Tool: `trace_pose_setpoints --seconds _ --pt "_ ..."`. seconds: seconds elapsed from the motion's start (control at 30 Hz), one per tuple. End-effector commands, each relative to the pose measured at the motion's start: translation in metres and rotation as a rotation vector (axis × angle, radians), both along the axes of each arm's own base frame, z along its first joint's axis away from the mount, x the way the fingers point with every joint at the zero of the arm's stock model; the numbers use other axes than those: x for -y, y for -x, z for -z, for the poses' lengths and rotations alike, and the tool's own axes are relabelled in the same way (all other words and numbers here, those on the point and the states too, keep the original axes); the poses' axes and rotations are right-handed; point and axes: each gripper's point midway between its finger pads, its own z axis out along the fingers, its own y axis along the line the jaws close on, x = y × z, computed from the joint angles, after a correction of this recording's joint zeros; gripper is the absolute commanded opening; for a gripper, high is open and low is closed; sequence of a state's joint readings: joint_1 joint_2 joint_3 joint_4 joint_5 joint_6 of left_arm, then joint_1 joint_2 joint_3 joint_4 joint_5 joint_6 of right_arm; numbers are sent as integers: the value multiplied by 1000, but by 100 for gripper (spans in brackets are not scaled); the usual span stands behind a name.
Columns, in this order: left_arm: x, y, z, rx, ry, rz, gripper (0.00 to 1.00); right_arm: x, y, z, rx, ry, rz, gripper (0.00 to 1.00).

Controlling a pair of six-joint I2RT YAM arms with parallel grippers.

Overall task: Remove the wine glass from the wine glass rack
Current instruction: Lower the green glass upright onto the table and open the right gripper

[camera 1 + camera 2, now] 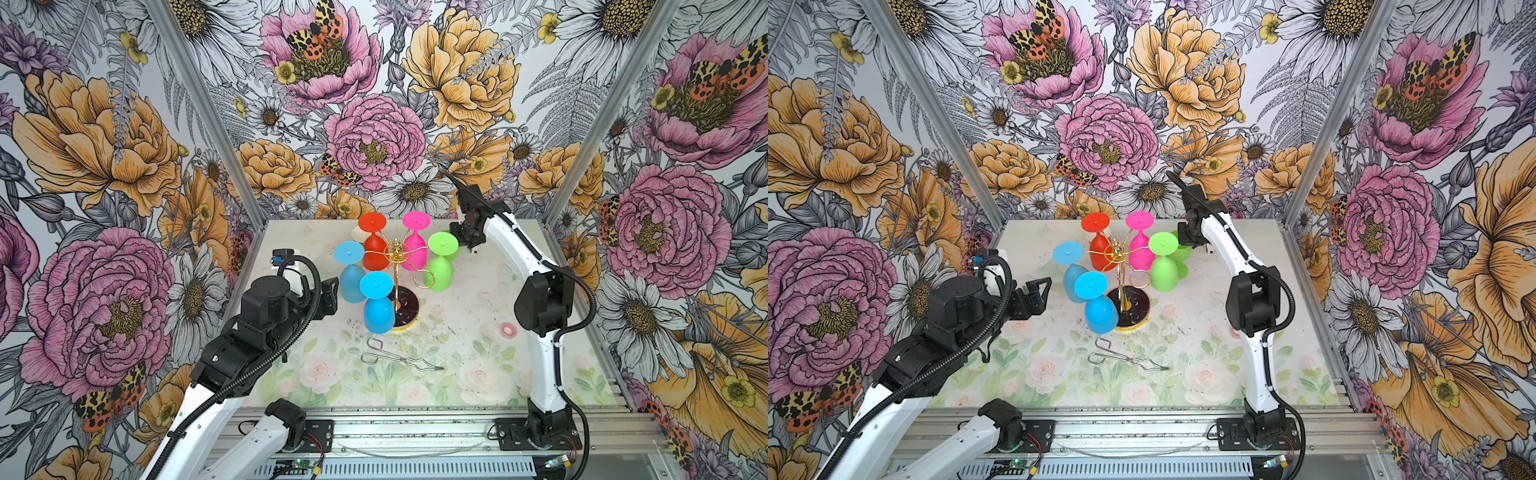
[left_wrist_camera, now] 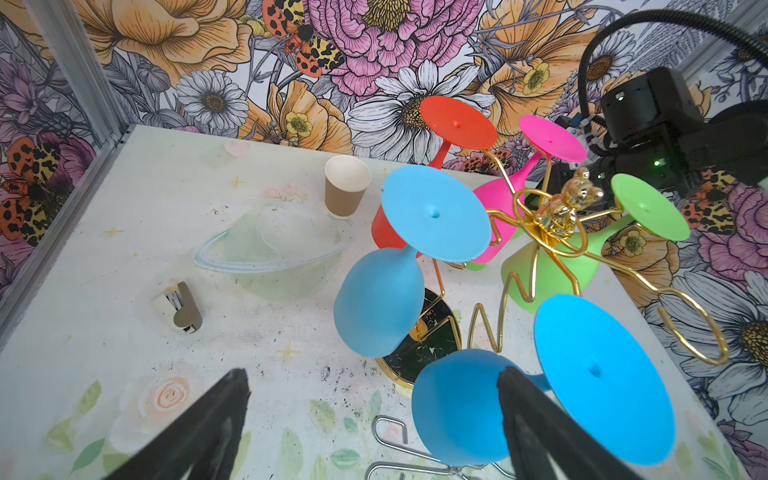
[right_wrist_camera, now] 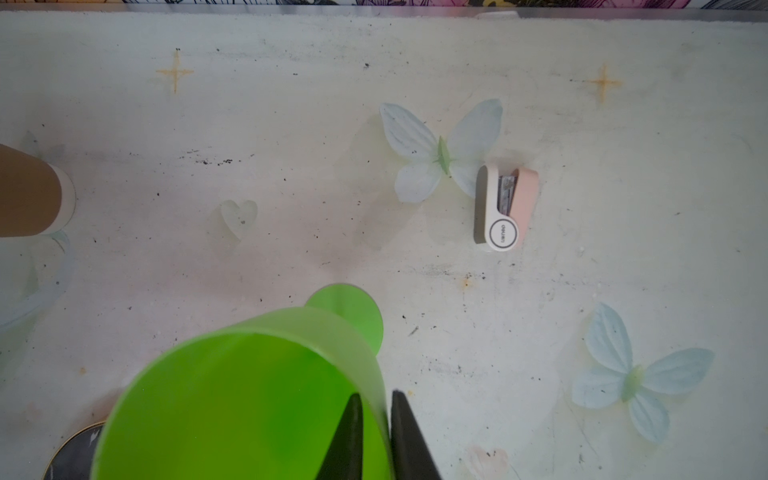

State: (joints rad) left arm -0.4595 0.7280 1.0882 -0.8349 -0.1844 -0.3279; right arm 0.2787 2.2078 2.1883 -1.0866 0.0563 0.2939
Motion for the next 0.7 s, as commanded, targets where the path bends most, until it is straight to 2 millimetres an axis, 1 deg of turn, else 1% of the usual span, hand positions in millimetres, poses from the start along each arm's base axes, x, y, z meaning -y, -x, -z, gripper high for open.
trace_pose_setpoints --seconds 0.0,0.13,0.2,0.27,0.5,0.67 --pt "3 1 2 -9 24 15 95 -5 -5 -11 34 -7 -9 19" --pt "4 0 4 -16 25 22 95 -1 -3 -23 58 5 -3 26" --pt "4 0 5 -21 27 24 95 2 -1 -33 75 9 0 34" --pt "5 -1 6 -24 29 28 95 5 1 -44 95 16 1 39" --pt "7 -2 4 -19 40 42 95 13 12 -74 126 -33 -4 47" --pt "7 -3 4 -20 42 48 95 12 30 -100 142 -130 -19 55"
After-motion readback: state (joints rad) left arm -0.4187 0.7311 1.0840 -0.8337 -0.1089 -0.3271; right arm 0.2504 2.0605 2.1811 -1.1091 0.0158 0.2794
